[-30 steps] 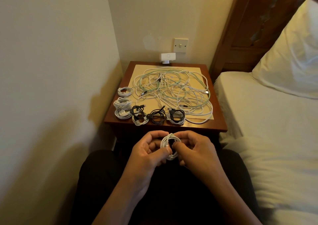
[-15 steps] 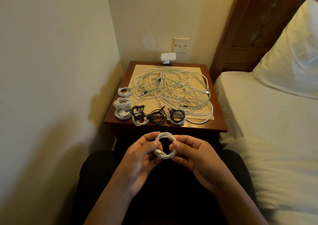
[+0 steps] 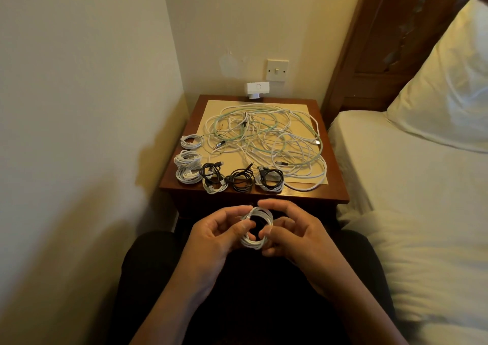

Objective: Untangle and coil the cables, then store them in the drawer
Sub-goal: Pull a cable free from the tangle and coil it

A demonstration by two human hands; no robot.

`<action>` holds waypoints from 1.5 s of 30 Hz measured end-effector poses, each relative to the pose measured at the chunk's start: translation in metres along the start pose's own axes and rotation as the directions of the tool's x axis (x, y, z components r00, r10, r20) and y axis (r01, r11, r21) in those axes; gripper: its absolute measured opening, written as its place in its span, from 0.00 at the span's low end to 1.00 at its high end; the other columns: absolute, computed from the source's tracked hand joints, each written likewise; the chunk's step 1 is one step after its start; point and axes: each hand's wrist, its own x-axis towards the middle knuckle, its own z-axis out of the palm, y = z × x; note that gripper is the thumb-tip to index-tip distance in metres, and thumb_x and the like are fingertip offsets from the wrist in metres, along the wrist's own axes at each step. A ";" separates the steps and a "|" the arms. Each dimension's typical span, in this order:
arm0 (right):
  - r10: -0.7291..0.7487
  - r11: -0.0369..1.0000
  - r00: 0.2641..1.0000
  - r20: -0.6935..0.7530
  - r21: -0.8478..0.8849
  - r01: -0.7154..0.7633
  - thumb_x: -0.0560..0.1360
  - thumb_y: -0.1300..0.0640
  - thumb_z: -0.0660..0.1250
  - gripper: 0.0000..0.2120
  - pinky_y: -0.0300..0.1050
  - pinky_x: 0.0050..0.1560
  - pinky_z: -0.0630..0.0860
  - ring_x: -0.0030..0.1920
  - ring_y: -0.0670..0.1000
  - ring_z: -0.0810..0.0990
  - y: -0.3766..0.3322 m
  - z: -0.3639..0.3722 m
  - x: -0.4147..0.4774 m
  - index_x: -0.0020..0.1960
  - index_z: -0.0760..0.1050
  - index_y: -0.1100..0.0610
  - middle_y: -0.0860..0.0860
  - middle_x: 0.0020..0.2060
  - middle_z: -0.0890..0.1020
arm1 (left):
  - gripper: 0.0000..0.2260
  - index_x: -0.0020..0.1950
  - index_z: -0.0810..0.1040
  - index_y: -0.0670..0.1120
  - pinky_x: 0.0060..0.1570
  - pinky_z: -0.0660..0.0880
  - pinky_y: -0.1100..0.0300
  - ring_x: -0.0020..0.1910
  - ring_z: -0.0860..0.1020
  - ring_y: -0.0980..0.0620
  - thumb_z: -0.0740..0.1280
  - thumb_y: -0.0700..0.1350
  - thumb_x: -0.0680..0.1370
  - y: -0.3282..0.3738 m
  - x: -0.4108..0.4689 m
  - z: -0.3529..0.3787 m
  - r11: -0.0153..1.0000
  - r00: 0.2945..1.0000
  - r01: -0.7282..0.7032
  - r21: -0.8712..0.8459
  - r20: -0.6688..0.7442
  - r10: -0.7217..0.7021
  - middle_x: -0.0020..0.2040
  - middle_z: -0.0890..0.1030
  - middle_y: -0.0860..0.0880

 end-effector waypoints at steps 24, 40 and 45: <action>-0.268 0.931 0.925 -0.268 -0.318 0.178 0.75 0.53 0.75 0.08 0.45 0.44 0.85 0.43 0.46 0.87 0.006 0.011 -0.002 0.52 0.79 0.49 0.47 0.44 0.87 | 0.17 0.64 0.81 0.52 0.51 0.80 0.63 0.55 0.83 0.57 0.72 0.38 0.77 0.013 -0.005 0.001 0.947 0.988 -0.145 0.288 0.093 0.122 0.54 0.86 0.54; -0.068 0.998 0.982 -0.173 -0.028 0.064 0.81 0.56 0.68 0.10 0.50 0.55 0.83 0.53 0.50 0.87 0.001 0.008 -0.004 0.61 0.80 0.51 0.50 0.51 0.88 | 0.12 0.58 0.83 0.45 0.48 0.81 0.57 0.50 0.85 0.47 0.72 0.34 0.76 0.004 -0.005 0.006 0.994 0.995 -0.078 0.072 -0.059 0.082 0.50 0.87 0.44; 0.072 0.995 0.991 -0.111 0.076 -0.063 0.80 0.60 0.69 0.13 0.49 0.53 0.83 0.50 0.53 0.88 0.003 0.009 -0.003 0.63 0.76 0.52 0.54 0.49 0.88 | 0.15 0.61 0.78 0.43 0.47 0.81 0.55 0.46 0.85 0.47 0.71 0.31 0.76 0.001 -0.001 0.008 0.999 0.993 0.020 -0.033 -0.117 -0.023 0.49 0.86 0.43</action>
